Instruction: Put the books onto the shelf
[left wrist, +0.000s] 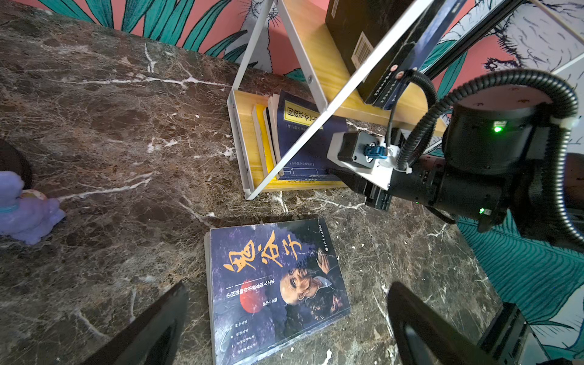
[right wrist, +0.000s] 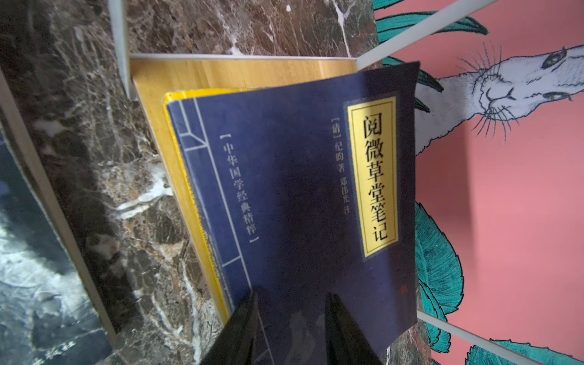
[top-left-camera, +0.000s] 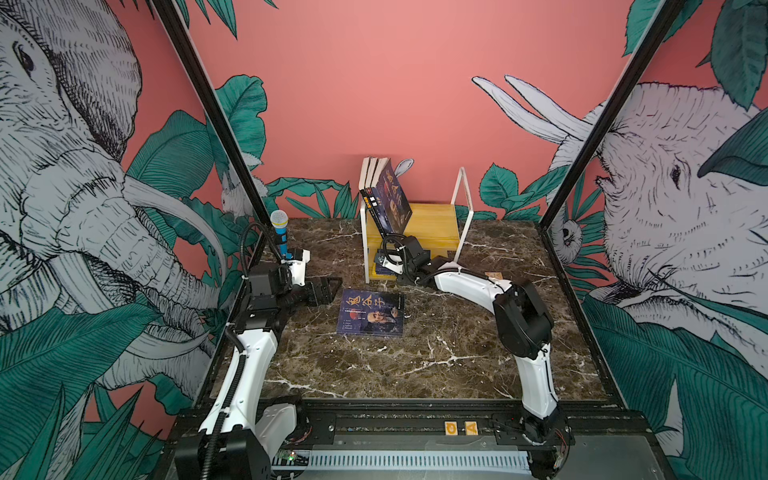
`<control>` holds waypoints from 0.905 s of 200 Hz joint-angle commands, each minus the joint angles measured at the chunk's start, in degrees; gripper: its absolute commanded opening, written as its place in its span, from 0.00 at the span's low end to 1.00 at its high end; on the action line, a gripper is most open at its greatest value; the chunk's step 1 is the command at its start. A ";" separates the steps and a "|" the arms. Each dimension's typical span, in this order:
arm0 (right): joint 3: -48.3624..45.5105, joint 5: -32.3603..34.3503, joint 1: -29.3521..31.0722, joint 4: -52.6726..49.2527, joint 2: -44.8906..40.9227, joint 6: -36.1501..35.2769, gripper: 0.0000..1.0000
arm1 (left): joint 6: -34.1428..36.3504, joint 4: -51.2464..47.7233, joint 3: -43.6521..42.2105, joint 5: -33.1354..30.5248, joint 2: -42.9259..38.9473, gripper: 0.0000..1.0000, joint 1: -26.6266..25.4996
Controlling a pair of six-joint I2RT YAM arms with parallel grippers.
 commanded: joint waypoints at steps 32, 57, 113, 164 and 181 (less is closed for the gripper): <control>-4.61 -5.80 1.00 1.81 -11.38 6.44 0.45 | 0.05 0.84 -0.44 1.69 0.08 0.99 0.36; -6.69 -7.38 1.66 -0.08 -16.88 11.58 0.47 | -0.80 0.90 0.09 2.14 1.27 1.00 0.34; -26.04 -8.74 3.22 8.02 -34.76 31.09 0.65 | -2.65 1.61 -0.31 1.57 4.82 0.97 -1.07; -43.61 -7.34 3.54 17.81 -47.43 51.10 0.99 | -1.57 0.04 -0.06 -2.12 10.01 0.95 -3.94; -48.52 -7.43 3.57 20.19 -48.89 57.55 0.99 | -0.54 0.79 -0.74 -3.16 11.79 0.94 -5.44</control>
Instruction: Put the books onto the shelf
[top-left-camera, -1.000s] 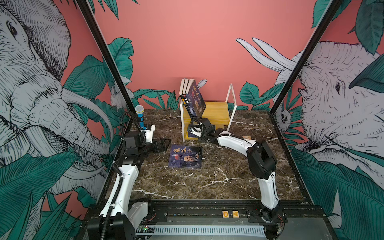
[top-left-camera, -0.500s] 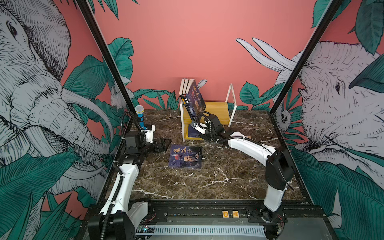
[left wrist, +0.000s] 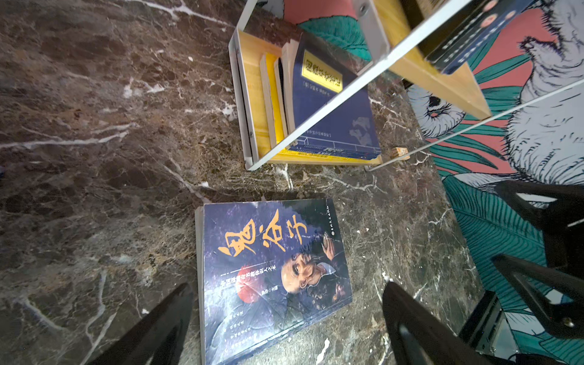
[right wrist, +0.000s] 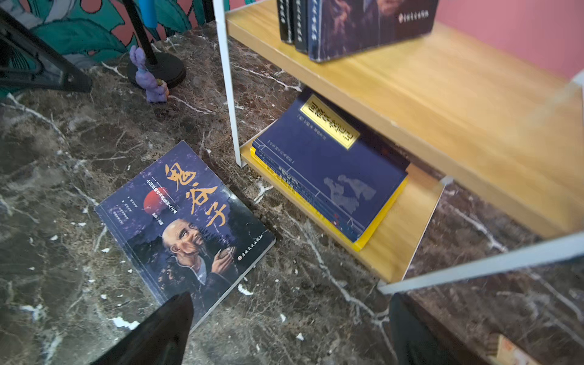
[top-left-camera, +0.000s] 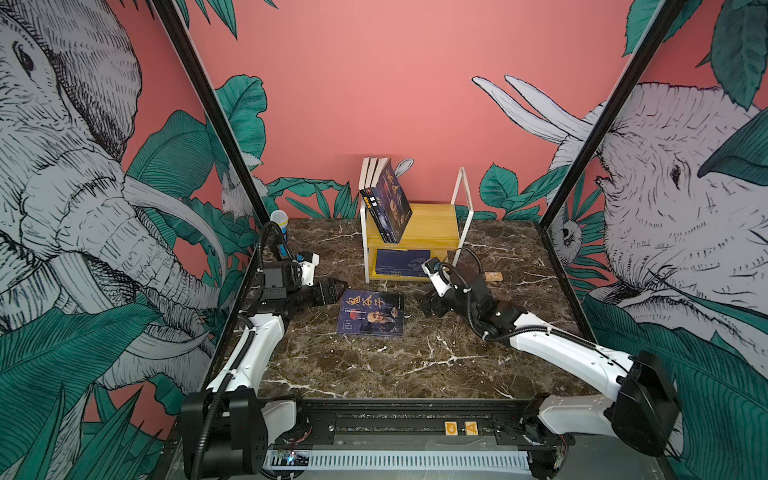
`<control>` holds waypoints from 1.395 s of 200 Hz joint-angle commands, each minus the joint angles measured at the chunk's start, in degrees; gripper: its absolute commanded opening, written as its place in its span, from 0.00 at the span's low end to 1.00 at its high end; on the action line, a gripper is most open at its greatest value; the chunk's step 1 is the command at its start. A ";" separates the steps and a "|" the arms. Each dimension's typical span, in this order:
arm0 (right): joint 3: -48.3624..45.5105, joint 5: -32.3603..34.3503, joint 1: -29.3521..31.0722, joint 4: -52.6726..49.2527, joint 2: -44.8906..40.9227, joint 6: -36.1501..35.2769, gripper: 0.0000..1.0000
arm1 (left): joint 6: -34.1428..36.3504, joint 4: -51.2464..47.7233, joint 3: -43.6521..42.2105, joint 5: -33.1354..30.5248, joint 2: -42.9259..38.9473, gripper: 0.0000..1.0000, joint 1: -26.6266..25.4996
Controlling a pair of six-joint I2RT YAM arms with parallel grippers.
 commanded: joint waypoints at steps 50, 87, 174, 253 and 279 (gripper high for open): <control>-15.46 -1.06 0.28 16.89 -1.69 30.15 0.94 | -0.24 3.25 -2.09 -4.47 6.57 0.93 -3.40; -15.21 -6.67 0.09 20.35 6.74 38.29 0.94 | -1.75 3.24 -2.20 -6.89 10.13 0.93 -3.71; -10.13 -17.37 1.17 37.83 28.49 52.90 0.73 | -10.15 7.14 -0.87 -4.69 19.79 0.86 -4.44; -7.67 -18.48 3.69 41.72 33.64 54.18 0.72 | -11.89 8.16 3.21 3.31 24.00 0.67 -9.53; -7.96 -19.17 3.83 42.20 34.07 55.47 0.71 | -13.56 7.68 4.37 5.14 23.25 0.58 -9.65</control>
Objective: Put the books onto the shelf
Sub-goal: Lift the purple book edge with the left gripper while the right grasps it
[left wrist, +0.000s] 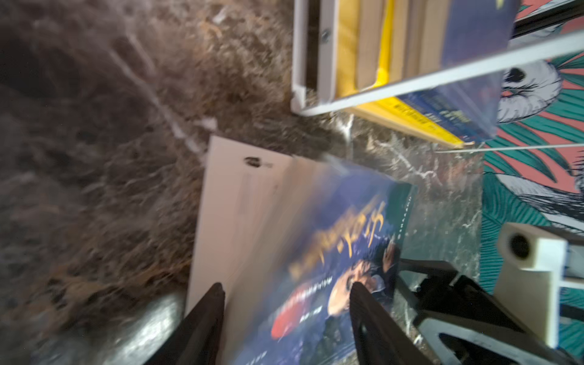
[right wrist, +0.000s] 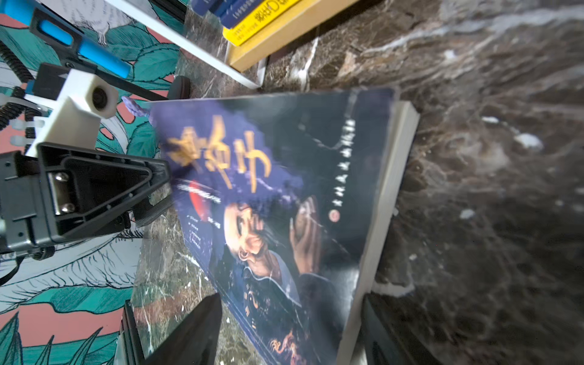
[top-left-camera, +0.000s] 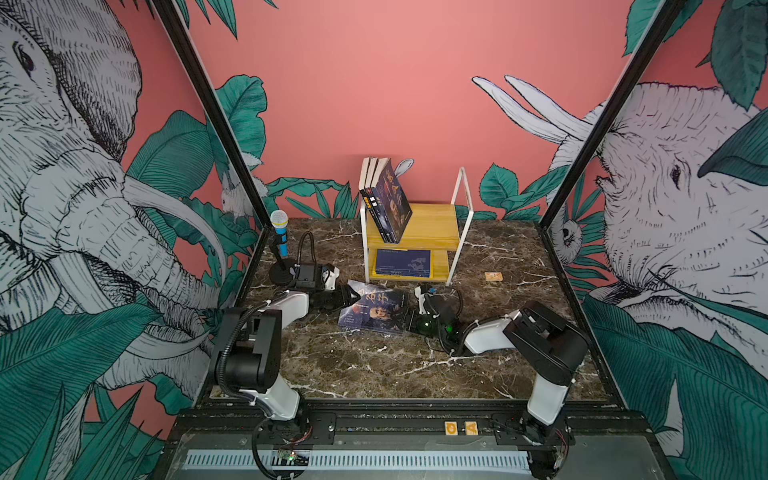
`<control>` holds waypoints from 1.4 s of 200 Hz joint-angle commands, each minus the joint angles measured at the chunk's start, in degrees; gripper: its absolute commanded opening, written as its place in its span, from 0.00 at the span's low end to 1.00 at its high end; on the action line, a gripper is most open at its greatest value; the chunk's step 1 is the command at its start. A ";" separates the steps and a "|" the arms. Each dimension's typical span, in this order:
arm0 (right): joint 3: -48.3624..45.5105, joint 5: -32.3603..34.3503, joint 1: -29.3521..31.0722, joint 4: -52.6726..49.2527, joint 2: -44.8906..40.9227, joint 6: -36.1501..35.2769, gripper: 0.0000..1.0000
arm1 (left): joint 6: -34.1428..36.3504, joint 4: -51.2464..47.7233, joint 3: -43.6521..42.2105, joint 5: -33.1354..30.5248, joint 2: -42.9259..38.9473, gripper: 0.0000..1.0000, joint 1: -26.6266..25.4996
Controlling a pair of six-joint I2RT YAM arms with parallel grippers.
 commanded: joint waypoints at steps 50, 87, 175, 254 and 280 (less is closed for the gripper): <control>-0.76 -2.48 1.20 2.85 0.84 2.27 0.71 | -2.48 -0.14 0.71 9.09 -3.47 0.41 -2.80; -0.53 -2.69 1.22 2.69 0.81 1.72 0.71 | -2.71 0.01 -0.05 9.00 -5.14 0.35 -2.89; -5.40 -1.18 1.20 2.09 -5.86 -0.07 0.71 | -3.25 -3.60 -0.94 10.04 -12.29 0.00 -2.88; -5.81 21.31 7.91 -31.81 -30.34 -20.51 0.75 | -8.01 -9.69 -1.50 12.06 -20.18 0.00 -2.26; -3.10 33.41 13.82 -38.69 -34.81 -29.18 0.76 | -10.41 -12.30 -0.54 12.43 -21.14 0.00 -1.48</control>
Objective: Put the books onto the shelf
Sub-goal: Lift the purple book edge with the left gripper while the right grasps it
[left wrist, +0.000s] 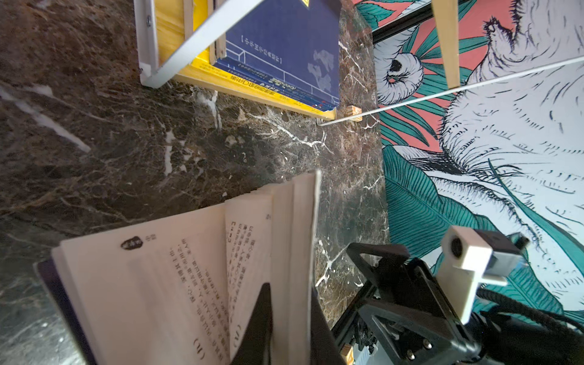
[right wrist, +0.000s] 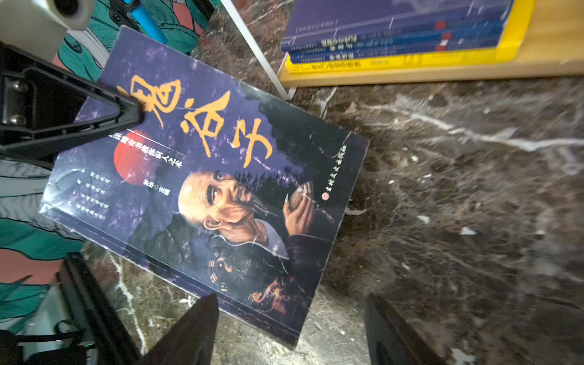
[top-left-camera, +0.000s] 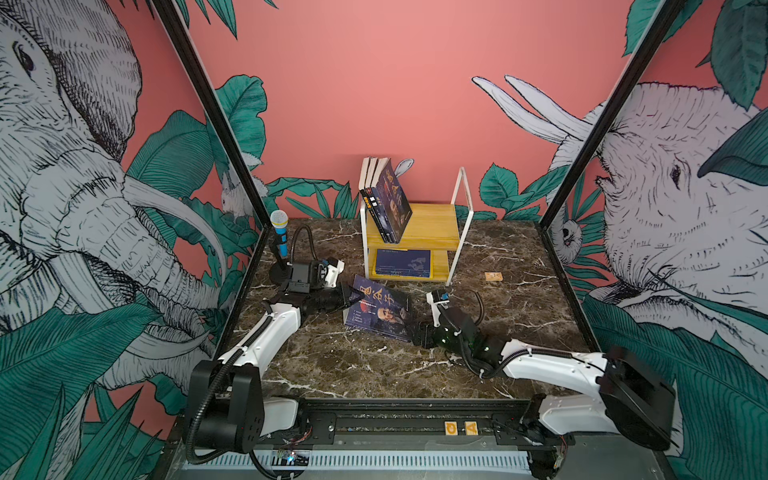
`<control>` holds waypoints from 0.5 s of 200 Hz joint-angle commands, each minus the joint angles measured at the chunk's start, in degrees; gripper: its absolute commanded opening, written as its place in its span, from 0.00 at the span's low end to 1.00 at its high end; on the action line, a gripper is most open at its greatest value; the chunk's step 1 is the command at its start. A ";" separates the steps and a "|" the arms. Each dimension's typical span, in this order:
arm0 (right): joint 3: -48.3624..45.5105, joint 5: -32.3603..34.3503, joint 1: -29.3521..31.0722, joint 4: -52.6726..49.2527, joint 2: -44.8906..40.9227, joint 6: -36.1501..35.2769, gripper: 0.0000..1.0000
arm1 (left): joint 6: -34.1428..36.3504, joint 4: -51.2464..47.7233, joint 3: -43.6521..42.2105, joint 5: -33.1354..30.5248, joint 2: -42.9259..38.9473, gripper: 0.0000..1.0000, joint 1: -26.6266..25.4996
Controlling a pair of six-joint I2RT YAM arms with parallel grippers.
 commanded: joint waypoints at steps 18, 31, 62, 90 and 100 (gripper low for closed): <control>6.13 23.25 9.54 -13.81 -3.25 -17.26 0.78 | -6.49 -2.31 0.17 3.35 -2.84 0.00 1.62; 8.54 28.24 13.23 -14.15 -2.30 -22.20 0.80 | -8.12 -1.99 0.05 3.72 -3.22 0.00 2.56; 13.61 34.81 19.84 -10.87 3.96 -35.18 0.80 | -11.05 0.06 -1.16 4.44 -3.64 0.00 3.46; 19.83 38.84 23.46 -10.36 12.12 -43.69 0.81 | -11.29 0.11 -1.07 5.07 -4.03 0.00 3.59; 21.32 39.75 23.88 -9.24 14.76 -45.91 0.82 | -11.48 0.36 -1.26 5.08 -4.12 0.00 3.61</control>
